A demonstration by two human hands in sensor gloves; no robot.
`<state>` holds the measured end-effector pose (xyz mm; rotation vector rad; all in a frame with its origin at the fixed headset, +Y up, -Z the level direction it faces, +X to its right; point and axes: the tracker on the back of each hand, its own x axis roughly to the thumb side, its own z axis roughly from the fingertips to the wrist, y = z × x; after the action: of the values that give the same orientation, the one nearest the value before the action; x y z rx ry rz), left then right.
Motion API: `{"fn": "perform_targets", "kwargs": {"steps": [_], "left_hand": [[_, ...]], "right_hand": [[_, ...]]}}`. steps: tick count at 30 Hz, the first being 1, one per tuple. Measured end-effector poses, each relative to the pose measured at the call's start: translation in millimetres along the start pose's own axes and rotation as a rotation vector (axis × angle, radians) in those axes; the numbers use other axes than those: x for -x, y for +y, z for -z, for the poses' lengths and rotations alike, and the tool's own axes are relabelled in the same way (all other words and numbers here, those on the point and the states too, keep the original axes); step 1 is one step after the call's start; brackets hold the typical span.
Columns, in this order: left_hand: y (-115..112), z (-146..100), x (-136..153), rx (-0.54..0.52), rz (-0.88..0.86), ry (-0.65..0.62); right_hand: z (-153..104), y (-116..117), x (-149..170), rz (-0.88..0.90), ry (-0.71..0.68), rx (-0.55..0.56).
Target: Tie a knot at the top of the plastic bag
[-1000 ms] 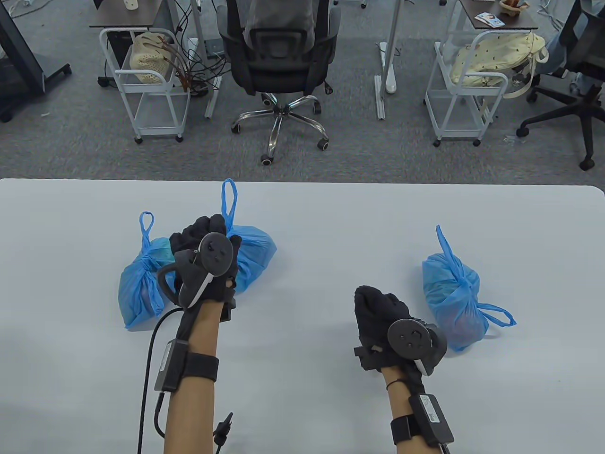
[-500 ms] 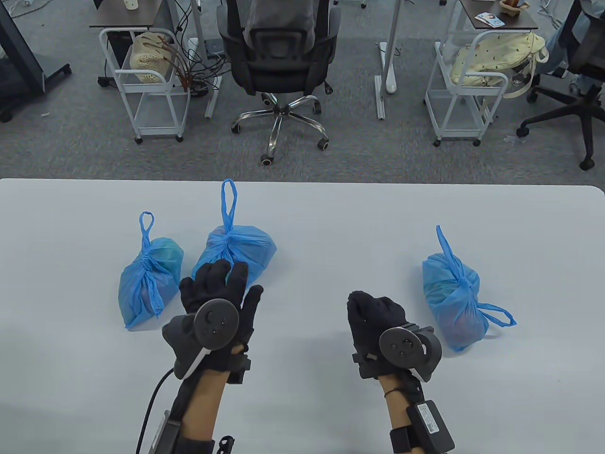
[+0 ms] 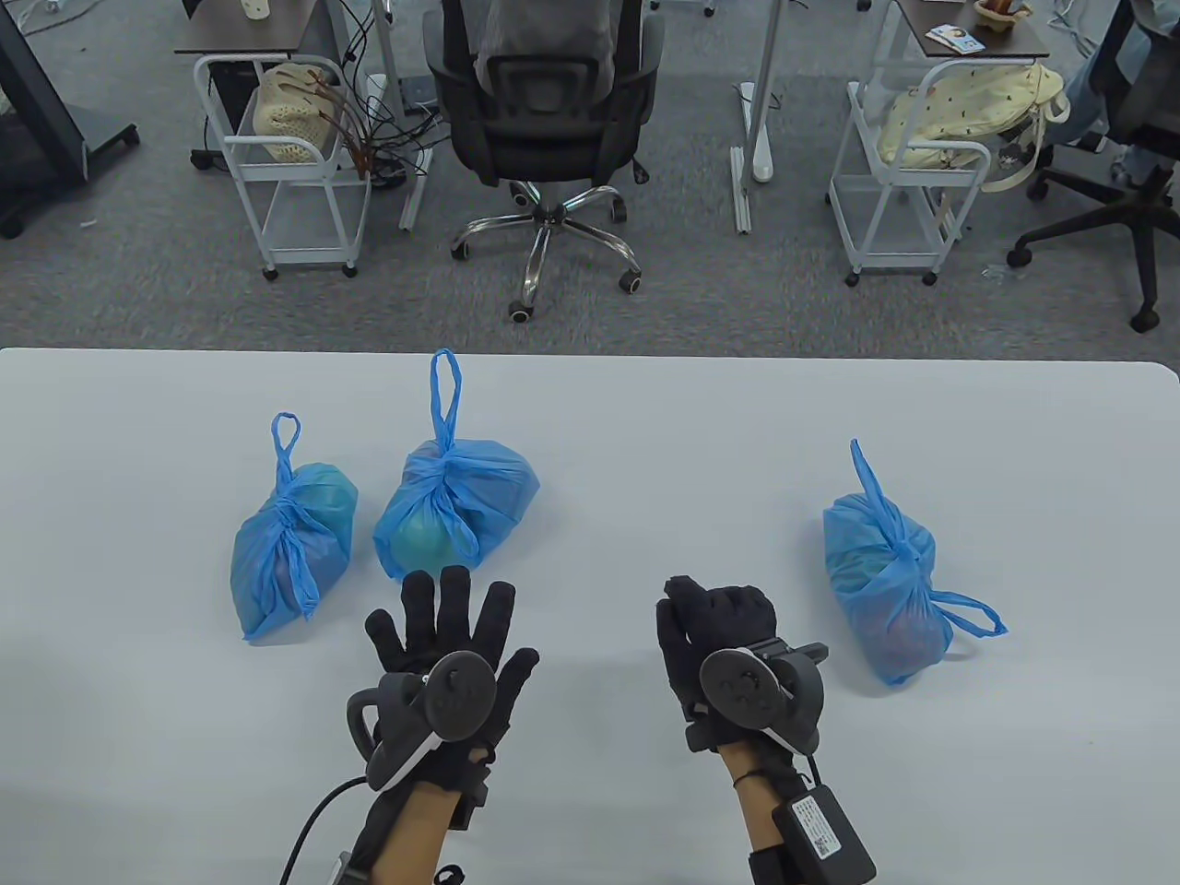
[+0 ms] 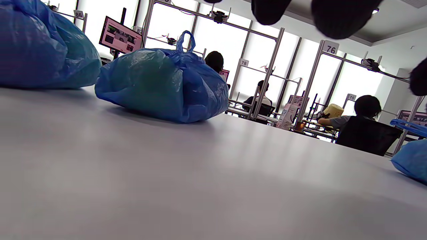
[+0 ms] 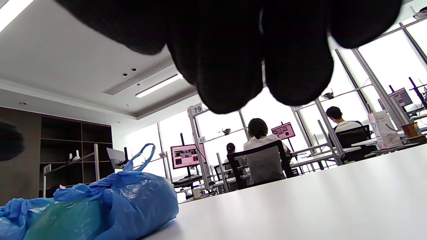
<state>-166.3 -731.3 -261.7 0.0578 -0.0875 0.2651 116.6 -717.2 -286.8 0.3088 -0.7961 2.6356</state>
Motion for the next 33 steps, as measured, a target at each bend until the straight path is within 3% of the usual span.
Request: {"fn": "perform_targets", "kwargs": {"steps": [4, 11, 33], "left_hand": [[-8.4, 3.4, 3.0, 0.041, 0.023, 0.026], [-12.6, 8.3, 9.8, 0.053, -0.004, 0.045], [-11.9, 18.1, 24.4, 0.016, -0.049, 0.082]], "right_hand": [[-1.0, 3.7, -3.3, -0.137, 0.034, -0.066], [-2.4, 15.3, -6.2, -0.200, 0.059, -0.183], [-3.5, 25.4, -4.2, -0.217, 0.045, -0.272]]}}
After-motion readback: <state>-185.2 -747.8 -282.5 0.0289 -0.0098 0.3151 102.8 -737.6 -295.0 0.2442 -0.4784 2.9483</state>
